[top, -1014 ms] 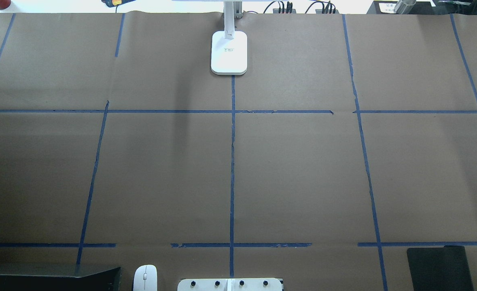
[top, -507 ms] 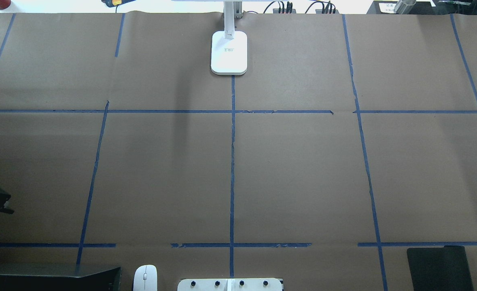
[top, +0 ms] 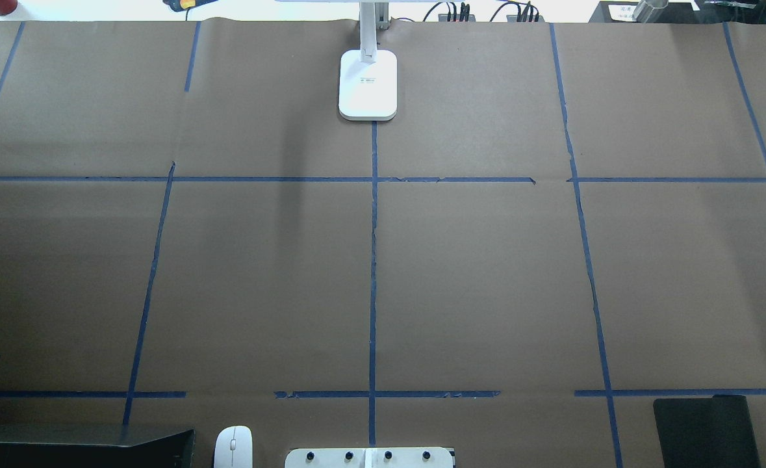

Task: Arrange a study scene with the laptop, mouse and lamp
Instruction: 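Carry the open silver laptop with the left gripper onto the table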

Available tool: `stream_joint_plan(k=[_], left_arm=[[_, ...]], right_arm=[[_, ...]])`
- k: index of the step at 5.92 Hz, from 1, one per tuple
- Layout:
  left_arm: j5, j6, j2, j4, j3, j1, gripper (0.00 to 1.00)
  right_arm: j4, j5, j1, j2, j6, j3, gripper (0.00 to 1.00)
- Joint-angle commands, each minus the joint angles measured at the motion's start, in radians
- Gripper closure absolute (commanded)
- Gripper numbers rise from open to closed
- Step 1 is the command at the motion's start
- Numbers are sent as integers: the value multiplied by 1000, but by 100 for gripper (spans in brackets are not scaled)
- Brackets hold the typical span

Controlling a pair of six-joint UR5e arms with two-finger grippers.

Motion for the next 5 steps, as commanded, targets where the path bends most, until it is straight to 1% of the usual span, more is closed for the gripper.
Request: stream_joint_plan(k=[1,2,3,4,5], left_arm=[[5,-129,-21,77,-1,143,0],[16,-186,-23,107,-1,195,0],[25,-199,-24,108,2,200,0],[63,-199,-45,148,4,200,0],[65,-199,-73,168,10,197,0]], right_arm=[[0,1,0,1,0,1,0],[0,6,0,0,-1,2,0],[1,6,0,-1,-1,11,0],[1,6,0,-1,-1,11,0],[1,6,0,-1,-1,7,0]])
